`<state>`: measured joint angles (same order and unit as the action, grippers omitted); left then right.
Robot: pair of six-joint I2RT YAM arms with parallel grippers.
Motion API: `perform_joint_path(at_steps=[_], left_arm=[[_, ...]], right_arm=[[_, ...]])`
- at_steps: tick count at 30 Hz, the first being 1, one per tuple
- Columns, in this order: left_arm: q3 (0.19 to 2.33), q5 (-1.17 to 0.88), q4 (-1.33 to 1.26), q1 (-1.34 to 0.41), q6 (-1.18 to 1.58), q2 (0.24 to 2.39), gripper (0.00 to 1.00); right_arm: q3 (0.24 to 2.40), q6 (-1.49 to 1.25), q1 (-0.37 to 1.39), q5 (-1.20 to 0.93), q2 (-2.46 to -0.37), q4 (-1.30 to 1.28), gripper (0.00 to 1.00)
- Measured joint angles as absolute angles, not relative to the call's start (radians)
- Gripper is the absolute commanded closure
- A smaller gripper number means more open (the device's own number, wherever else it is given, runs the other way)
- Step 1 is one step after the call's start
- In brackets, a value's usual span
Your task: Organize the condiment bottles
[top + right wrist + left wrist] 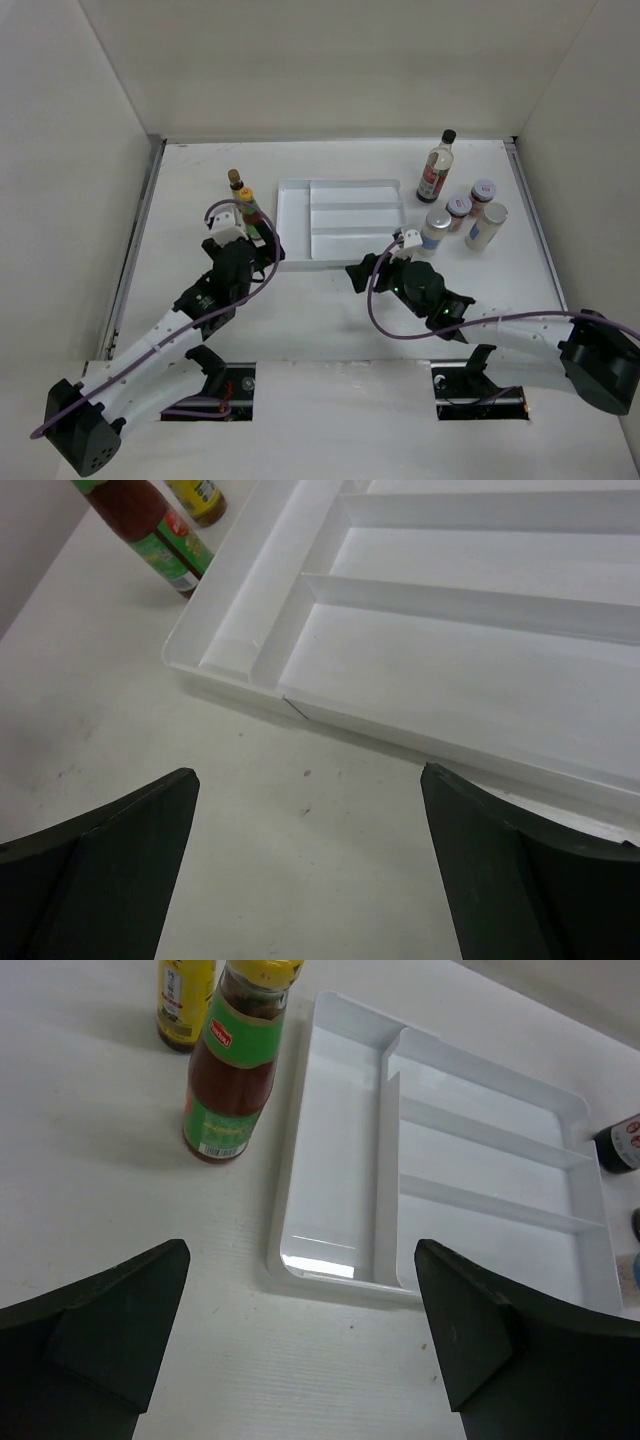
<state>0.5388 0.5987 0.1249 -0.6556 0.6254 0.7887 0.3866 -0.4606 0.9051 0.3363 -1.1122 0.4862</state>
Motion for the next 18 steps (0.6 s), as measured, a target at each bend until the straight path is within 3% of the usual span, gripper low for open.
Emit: perform_joint_path(at_steps=[5,6,7,9,10,12,15,17,18], left_arm=[[0.538,0.612,0.078,-0.652,0.624,0.795,0.0],[0.538,0.617,0.051,-0.653,0.618,0.801,0.0],[0.538,0.621,0.024,-0.653,0.611,0.809,0.0],[0.538,0.635,-0.021,-0.656,0.593,0.834,0.0],[0.54,0.645,-0.034,-0.659,0.582,0.848,0.0],[0.546,0.667,-0.047,-0.669,0.557,0.87,0.0],[0.575,0.708,-0.07,-0.682,0.5,0.888,0.03],[0.598,0.724,-0.105,-0.683,0.462,0.893,0.33],[0.609,0.73,-0.128,-0.683,0.439,0.896,0.47]], right_arm=[[0.39,-0.461,0.905,0.324,-1.123,0.485,0.0],[0.392,-0.461,0.905,0.322,-1.123,0.486,0.04],[0.393,-0.46,0.905,0.321,-1.123,0.487,0.13],[0.393,-0.453,0.905,0.319,-1.118,0.485,0.5],[0.393,-0.452,0.905,0.317,-1.11,0.483,0.63],[0.393,-0.45,0.906,0.315,-1.087,0.483,0.79],[0.393,-0.453,0.906,0.315,-1.06,0.485,0.8],[0.394,-0.453,0.906,0.315,-1.059,0.479,0.7],[0.394,-0.452,0.906,0.316,-1.06,0.477,0.6]])
